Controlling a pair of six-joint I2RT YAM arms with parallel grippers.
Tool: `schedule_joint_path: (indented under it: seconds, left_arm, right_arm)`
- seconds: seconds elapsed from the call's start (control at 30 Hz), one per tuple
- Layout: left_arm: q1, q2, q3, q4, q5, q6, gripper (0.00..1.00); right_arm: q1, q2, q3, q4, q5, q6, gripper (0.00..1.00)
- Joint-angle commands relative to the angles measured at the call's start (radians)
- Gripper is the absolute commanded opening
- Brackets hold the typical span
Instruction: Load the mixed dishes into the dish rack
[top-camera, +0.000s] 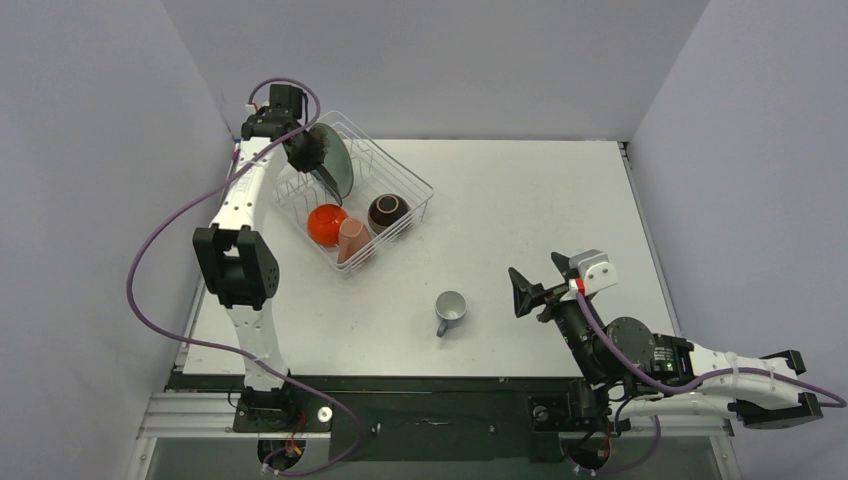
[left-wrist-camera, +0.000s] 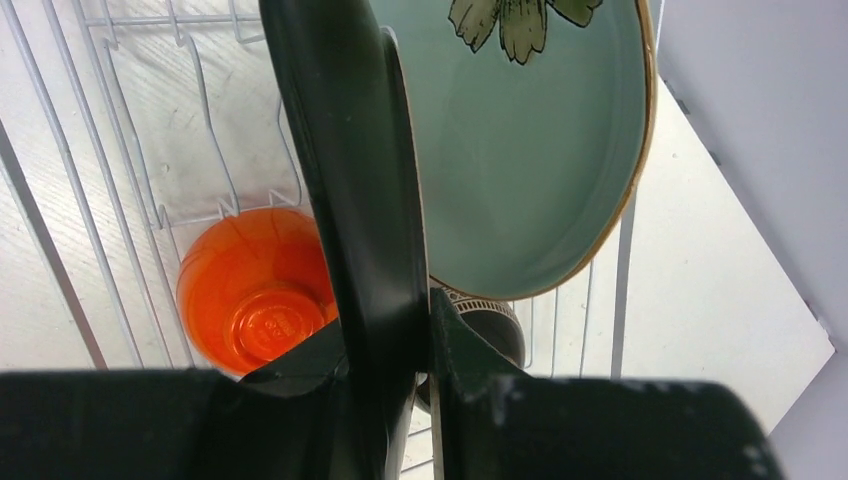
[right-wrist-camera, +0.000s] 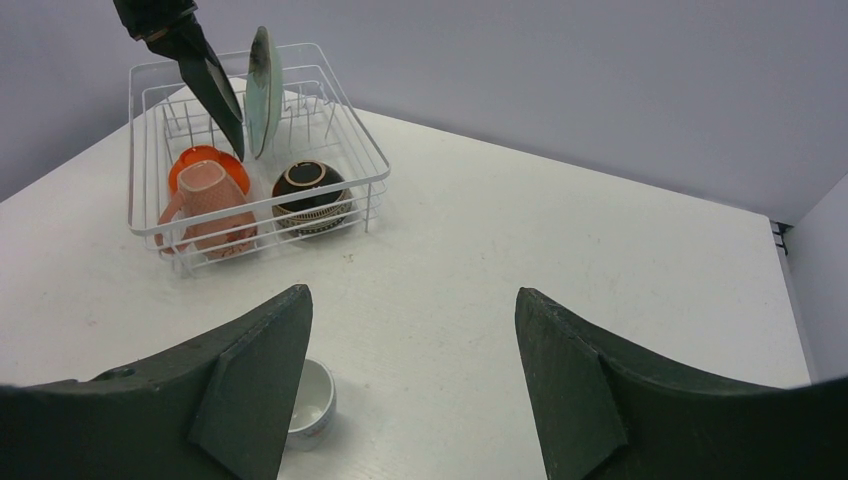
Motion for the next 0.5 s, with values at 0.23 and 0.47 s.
schedule_joint_path:
  seconds: [0.23, 0.47]
  left_arm:
    - [0.032, 0.084, 0.181, 0.055, 0.01, 0.007, 0.0]
    - [0.032, 0.097, 0.167, 0.061, 0.037, 0.006, 0.24]
  right_arm:
    - [0.005, -0.002, -0.008, -0.011, 0.023, 0.025, 0.7]
    - [-0.02, 0.018, -0.012, -0.006, 0.024, 0.025, 0.7]
